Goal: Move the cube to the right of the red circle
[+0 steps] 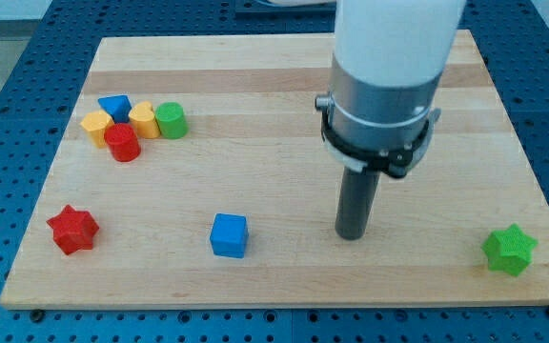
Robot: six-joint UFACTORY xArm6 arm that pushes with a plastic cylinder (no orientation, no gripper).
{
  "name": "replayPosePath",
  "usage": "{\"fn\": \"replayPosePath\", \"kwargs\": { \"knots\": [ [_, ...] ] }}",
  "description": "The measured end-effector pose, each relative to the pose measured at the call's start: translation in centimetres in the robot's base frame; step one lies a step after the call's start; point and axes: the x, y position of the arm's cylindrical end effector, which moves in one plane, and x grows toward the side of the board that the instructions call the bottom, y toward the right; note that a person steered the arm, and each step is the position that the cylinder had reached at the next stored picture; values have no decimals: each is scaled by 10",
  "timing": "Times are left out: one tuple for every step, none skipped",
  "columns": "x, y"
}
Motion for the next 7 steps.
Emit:
{"fn": "replayPosePath", "kwargs": {
  "knots": [
    [13,-68],
    [13,-98],
    [-8,-111],
    [-39,-118],
    [-54,-119],
    [-57,-119],
    [-52,-103]
  ]
}}
